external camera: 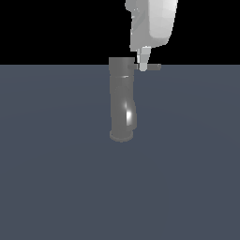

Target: Turn on the faucet by rotating a designated handle.

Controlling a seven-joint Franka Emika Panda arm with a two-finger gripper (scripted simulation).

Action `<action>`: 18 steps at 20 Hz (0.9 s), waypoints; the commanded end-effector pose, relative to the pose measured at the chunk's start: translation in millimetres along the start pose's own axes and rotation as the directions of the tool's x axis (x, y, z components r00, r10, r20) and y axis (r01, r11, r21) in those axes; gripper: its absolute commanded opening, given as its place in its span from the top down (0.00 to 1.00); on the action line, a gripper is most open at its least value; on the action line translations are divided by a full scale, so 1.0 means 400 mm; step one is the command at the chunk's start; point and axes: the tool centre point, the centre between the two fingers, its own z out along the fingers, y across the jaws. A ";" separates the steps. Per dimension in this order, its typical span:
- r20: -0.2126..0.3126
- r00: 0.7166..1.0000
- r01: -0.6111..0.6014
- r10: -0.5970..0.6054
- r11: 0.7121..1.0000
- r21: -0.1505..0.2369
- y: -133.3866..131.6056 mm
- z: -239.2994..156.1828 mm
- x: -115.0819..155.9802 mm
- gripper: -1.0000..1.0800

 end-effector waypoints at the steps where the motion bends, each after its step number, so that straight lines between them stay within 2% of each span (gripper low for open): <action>1: -0.001 1.000 -0.009 0.009 1.000 0.001 -0.014 0.000 0.026 1.00; 18: -0.001 1.000 -0.026 0.026 1.000 0.001 -0.109 0.000 0.139 1.00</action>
